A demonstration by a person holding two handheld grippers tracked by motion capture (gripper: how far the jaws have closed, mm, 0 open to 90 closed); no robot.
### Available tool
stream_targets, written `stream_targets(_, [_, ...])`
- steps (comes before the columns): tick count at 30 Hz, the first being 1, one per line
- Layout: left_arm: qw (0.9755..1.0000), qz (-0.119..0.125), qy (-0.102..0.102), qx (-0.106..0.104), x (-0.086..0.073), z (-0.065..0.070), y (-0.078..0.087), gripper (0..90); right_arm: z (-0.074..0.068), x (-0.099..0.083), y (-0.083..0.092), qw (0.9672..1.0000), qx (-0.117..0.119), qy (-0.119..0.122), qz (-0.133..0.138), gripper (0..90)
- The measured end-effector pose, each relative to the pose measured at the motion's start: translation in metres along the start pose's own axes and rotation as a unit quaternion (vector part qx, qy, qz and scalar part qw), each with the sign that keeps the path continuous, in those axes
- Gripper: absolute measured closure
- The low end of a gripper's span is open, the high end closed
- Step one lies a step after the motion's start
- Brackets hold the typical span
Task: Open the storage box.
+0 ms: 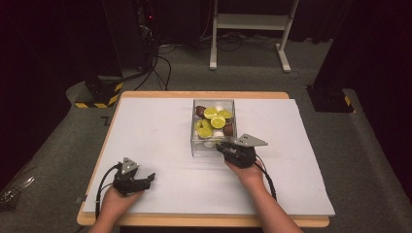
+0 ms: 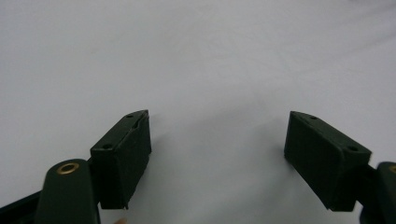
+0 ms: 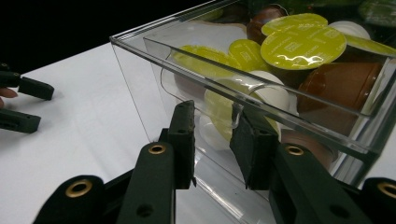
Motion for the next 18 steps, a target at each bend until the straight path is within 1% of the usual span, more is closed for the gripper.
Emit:
stream_targets(1, [1.0000, 0.000, 0.000, 0.000, 0.0001, 0.0000, 0.0000, 23.1, 0.0004, -0.0002, 0.0001, 1.0000, 0.004, -0.004, 0.000, 70.3])
stream_targets(3, [1.0000, 0.000, 0.001, 0.000, 0.0000, 0.0001, -0.0001, 23.1, 0.0011, 0.0001, -0.0003, 0.9999, 0.011, -0.004, 0.002, 70.4])
stream_targets(9, [1.0000, 0.000, 0.001, 0.000, 0.0000, 0.0001, -0.0001, 23.1, 0.0009, -0.0010, -0.0027, 0.9999, 0.014, 0.001, 0.003, 69.5])
stream_targets(12, [1.0000, 0.000, 0.000, 0.000, 0.0000, 0.0000, 0.0000, 23.1, 0.0015, -0.0012, -0.0023, 0.9998, 0.019, 0.001, 0.002, 71.7])
stream_targets(15, [1.0000, 0.000, 0.000, 0.000, 0.0000, 0.0000, 0.0000, 23.1, 0.0031, -0.0010, -0.0007, 0.9997, 0.023, -0.005, 0.000, 75.4])
stream_targets(17, [1.0000, 0.000, 0.000, 0.000, 0.0000, 0.0000, 0.0000, 23.1, 0.0020, -0.0014, 0.0002, 0.9993, 0.037, -0.010, -0.001, 76.9])
stream_targets(18, [1.0000, 0.000, 0.000, 0.000, 0.0000, 0.0000, 0.0000, 23.1, 0.0013, -0.0014, 0.0004, 0.9992, 0.039, -0.006, -0.001, 77.0])
Point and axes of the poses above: each handheld gripper's, and its own axes: y roughly backward along the jaws, x roughly out of its top, z roughly to its right, the point moved 10 cm from there along -y, roughly forward along the jaws, and after that the axes turned 5 degrees about x, right-handed, at the moved point
